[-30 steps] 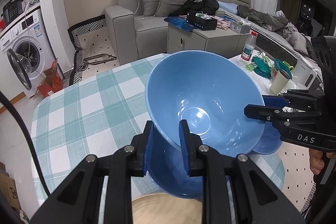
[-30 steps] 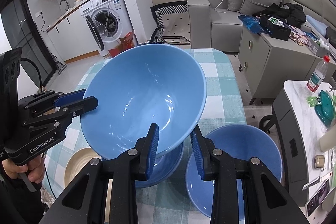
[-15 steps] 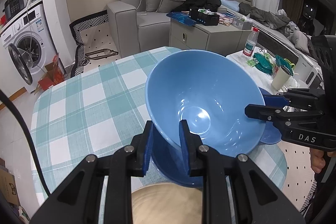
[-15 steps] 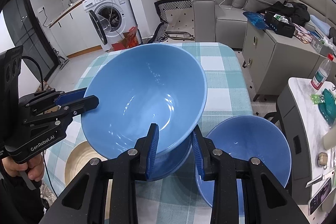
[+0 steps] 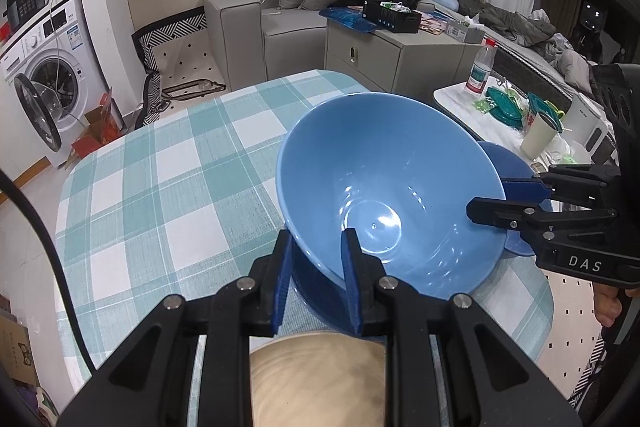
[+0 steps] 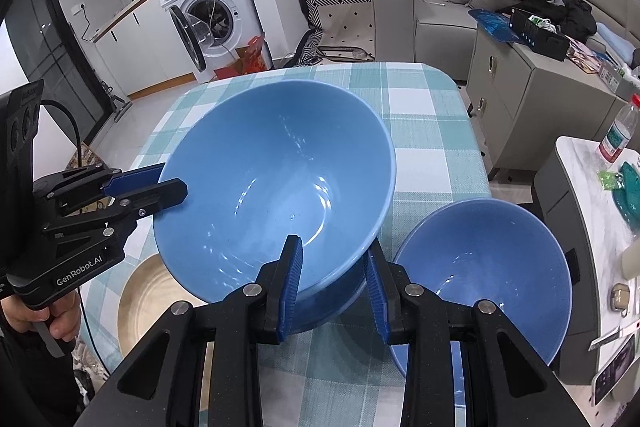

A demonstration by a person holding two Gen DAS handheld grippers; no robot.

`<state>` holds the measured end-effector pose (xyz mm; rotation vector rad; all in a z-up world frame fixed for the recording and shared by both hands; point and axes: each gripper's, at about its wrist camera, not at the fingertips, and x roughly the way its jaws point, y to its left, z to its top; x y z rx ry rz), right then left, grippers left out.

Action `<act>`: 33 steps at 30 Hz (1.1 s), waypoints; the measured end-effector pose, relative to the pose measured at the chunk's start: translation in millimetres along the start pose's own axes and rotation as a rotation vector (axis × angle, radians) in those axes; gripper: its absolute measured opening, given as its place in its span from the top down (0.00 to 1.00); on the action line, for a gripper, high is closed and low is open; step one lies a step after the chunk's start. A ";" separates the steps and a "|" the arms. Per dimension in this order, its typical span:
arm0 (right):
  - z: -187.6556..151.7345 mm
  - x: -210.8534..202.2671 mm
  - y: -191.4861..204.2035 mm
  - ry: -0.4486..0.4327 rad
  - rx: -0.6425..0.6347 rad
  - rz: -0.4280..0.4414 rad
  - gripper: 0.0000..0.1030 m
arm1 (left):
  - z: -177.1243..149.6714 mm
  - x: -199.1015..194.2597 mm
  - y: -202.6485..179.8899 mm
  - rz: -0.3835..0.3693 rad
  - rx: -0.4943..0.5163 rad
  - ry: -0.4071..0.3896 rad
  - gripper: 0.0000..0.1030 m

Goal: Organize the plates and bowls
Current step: 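Lower the held blue bowl into another blue bowl with both grippers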

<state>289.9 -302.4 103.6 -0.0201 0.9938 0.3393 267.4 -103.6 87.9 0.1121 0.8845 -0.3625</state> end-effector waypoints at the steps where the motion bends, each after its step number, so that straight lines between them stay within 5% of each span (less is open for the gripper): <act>1: -0.8 1.6 -0.1 0.004 -0.001 -0.001 0.69 | -0.9 1.1 0.2 0.000 0.001 0.003 0.78; 33: -15.3 27.2 8.4 0.079 -0.030 -0.034 0.69 | -21.5 21.2 3.9 -0.012 -0.014 0.061 0.79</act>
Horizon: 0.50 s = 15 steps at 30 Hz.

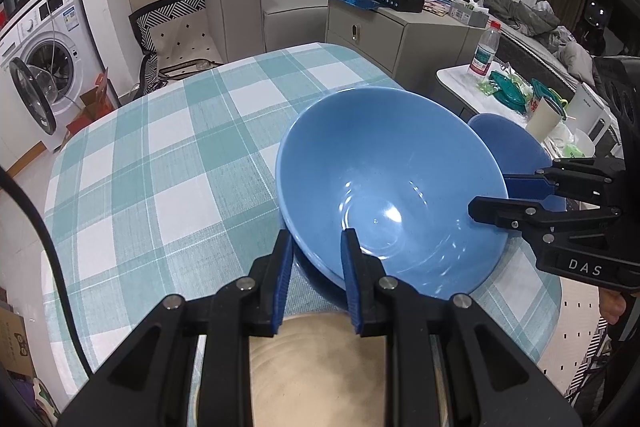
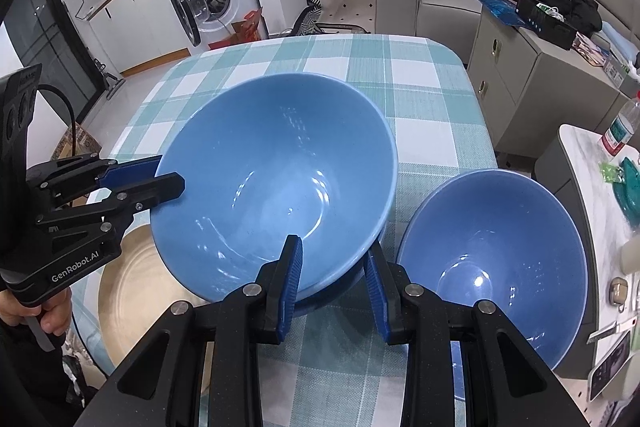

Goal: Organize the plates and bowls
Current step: 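Lower the held blue bowl into another blue bowl with both grippers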

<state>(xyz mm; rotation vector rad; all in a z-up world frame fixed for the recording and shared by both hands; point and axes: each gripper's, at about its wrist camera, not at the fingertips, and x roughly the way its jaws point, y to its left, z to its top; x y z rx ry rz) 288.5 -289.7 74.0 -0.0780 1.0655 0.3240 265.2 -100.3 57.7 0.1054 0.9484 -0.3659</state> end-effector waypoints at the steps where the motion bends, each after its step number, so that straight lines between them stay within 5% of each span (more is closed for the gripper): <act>1: -0.4 0.6 0.4 0.002 -0.001 -0.002 0.69 | -0.3 0.6 0.5 -0.001 0.000 0.003 0.79; 15: -3.1 8.1 7.8 0.026 -0.028 -0.043 0.69 | -5.5 6.3 1.8 0.003 0.003 0.017 0.79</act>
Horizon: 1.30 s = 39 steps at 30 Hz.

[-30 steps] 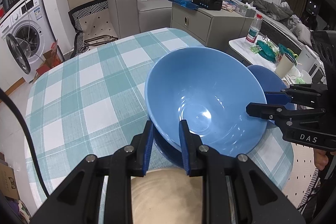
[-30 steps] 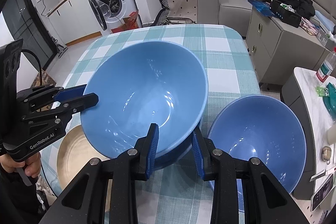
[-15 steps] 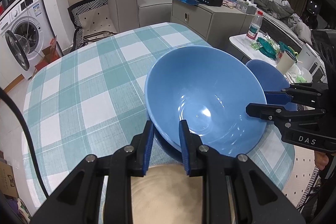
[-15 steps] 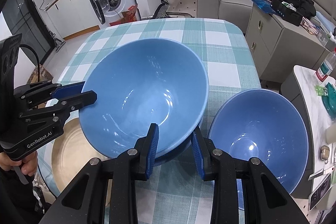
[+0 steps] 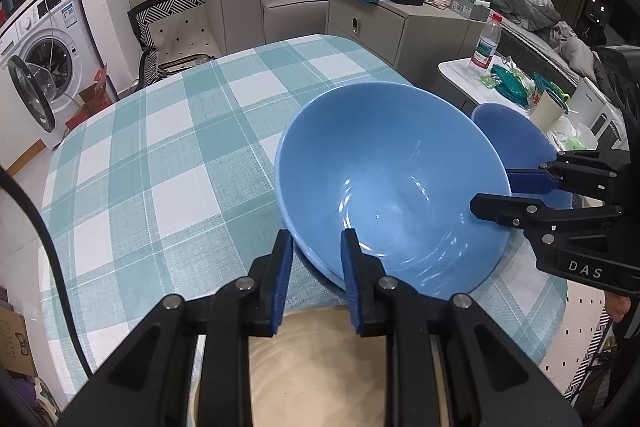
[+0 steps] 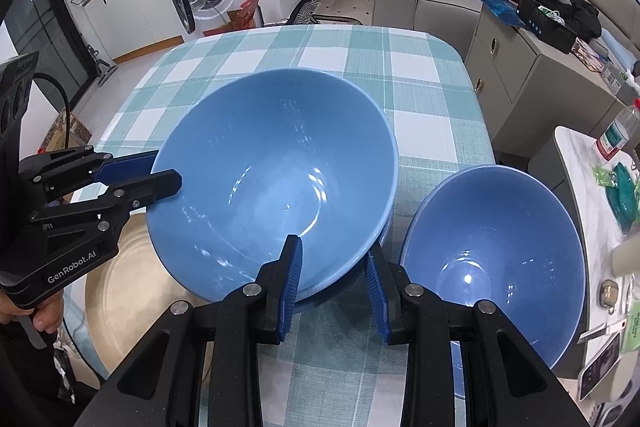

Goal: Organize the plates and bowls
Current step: 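Lower the held blue bowl into another blue bowl with both grippers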

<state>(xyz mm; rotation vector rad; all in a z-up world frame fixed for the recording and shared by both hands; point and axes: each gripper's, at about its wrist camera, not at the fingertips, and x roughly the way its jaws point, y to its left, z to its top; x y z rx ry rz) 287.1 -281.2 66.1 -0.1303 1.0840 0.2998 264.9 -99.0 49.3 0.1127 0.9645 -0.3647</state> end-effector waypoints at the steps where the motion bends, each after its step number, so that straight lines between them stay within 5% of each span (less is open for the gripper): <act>1: -0.1 0.4 0.2 0.000 0.001 0.000 0.69 | 0.1 0.5 0.3 -0.001 0.000 0.000 0.79; 39: 2.2 7.1 8.6 0.042 -0.068 -0.069 0.67 | -6.7 14.1 -1.0 0.010 0.019 0.041 0.78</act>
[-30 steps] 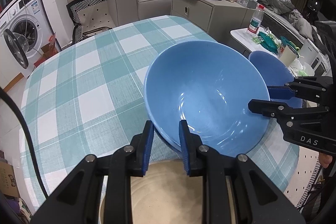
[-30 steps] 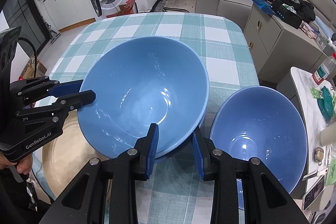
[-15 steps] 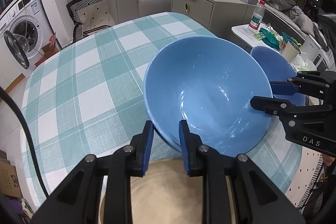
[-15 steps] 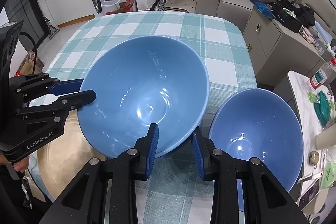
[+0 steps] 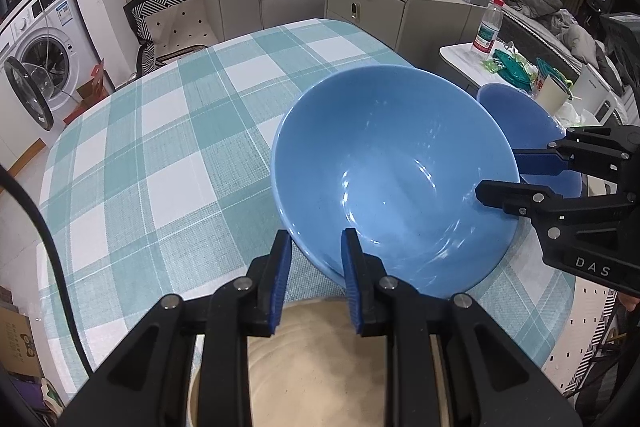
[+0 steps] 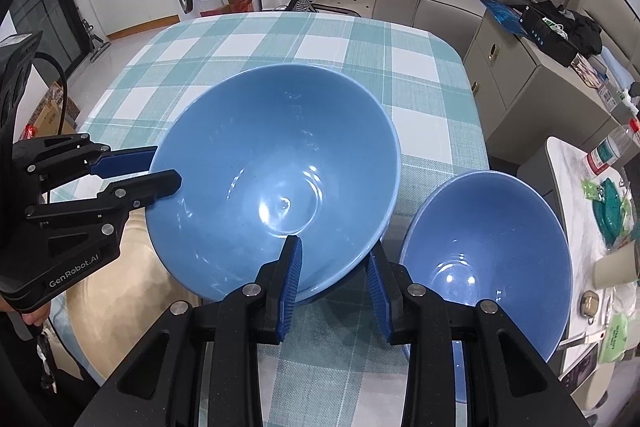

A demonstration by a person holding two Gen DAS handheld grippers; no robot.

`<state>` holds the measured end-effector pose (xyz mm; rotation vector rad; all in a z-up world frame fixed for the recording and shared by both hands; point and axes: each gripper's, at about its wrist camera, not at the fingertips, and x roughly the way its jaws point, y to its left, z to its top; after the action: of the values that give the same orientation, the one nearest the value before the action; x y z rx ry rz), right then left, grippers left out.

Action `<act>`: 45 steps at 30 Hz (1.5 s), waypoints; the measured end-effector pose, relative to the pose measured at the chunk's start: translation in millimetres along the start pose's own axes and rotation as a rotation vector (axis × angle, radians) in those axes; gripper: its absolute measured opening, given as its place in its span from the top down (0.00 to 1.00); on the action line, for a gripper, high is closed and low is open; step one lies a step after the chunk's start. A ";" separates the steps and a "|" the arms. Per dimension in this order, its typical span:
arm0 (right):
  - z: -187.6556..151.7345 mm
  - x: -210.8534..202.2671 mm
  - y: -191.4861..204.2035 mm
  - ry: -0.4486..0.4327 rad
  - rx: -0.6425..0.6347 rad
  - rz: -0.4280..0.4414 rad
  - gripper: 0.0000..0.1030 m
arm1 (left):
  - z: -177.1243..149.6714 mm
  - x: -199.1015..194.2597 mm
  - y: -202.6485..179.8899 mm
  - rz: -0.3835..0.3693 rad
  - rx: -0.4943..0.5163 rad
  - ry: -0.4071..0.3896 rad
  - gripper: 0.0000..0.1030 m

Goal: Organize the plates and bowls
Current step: 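Open both grippers to release the stacked blue bowl, then pull both open grippers back and up from the stacked bowls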

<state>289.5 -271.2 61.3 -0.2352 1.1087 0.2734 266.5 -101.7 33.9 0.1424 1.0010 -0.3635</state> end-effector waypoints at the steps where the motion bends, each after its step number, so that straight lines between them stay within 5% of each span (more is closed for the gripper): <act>1: 0.1 0.0 -0.1 0.001 -0.001 -0.001 0.67 | -0.1 0.1 0.0 -0.001 -0.001 0.000 0.78; 9: 0.3 -0.1 -0.1 0.001 -0.009 -0.005 0.65 | 0.6 0.0 -2.6 -0.013 -0.001 0.007 0.67; 16: 1.5 -8.8 -3.2 -0.036 -0.014 -0.001 0.52 | 3.1 -4.6 -4.4 -0.036 -0.007 0.010 0.55; 23: 1.2 -22.1 -7.6 -0.089 0.008 0.015 0.19 | 8.4 -15.1 -5.9 -0.041 -0.007 -0.014 0.49; 27: -0.4 -27.3 -8.5 -0.107 0.017 0.012 0.15 | 12.4 -19.7 -9.1 -0.034 0.005 -0.029 0.47; 29: -0.8 -29.2 -9.7 -0.111 0.023 0.012 0.12 | 14.6 -22.1 -11.5 -0.033 0.013 -0.039 0.26; 33: -2.5 -33.3 -11.4 -0.124 0.029 0.010 0.08 | 19.6 -29.6 -14.0 -0.036 0.028 -0.078 0.20; 37: -4.1 -39.6 -17.1 -0.145 0.047 0.008 0.04 | 25.1 -32.2 -12.0 0.010 0.022 -0.105 0.02; 45: -5.6 -52.0 -26.3 -0.172 0.075 -0.008 0.01 | 32.7 -37.3 -9.7 -0.036 0.008 -0.125 0.00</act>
<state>271.7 -302.9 107.1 -0.1464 0.9455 0.2397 270.9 -111.3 83.4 0.1074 0.8801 -0.4045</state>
